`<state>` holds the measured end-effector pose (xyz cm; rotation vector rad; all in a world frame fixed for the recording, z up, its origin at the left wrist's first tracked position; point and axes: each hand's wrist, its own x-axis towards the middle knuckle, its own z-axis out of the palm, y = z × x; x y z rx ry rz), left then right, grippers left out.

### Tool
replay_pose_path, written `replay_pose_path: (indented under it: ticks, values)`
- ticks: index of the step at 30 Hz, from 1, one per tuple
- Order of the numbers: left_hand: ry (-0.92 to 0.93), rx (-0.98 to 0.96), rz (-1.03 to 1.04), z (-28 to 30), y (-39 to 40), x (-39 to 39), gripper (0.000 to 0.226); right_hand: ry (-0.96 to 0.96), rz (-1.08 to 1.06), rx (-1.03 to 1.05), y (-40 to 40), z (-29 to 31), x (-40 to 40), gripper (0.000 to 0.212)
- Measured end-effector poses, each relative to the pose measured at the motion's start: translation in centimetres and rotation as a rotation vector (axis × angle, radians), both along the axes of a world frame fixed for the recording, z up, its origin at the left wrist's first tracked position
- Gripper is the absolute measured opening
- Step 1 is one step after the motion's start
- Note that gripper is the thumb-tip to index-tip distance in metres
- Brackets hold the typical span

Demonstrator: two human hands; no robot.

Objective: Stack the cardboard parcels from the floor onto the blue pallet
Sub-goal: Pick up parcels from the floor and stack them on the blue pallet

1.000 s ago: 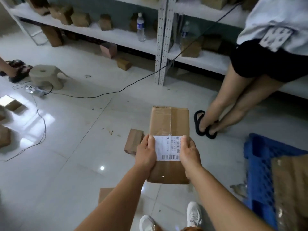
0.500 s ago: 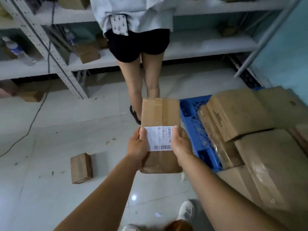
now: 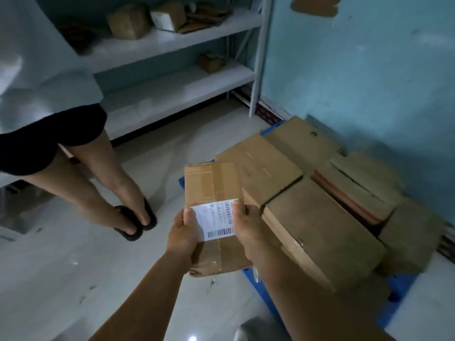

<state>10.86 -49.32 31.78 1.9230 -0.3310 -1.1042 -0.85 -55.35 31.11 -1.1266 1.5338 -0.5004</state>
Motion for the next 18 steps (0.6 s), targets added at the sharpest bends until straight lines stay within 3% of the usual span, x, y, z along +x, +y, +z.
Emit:
replay_pose_path:
  ticks: [4,11,18]
  values:
    - [0.029,0.014,-0.060,0.1,-5.1,-2.3,0.038,-0.005,-0.102,-0.042,-3.5,-0.1,-3.2,0.040]
    - [-0.012,0.060,-0.303,-1.2,-13.8,-3.3,0.040,-0.010,-0.240,0.011,-9.2,-1.4,-5.1,0.021]
    - [-0.009,0.058,-0.612,-3.2,-24.6,-1.2,0.026,0.041,-0.432,0.146,-17.0,-3.6,-3.4,0.040]
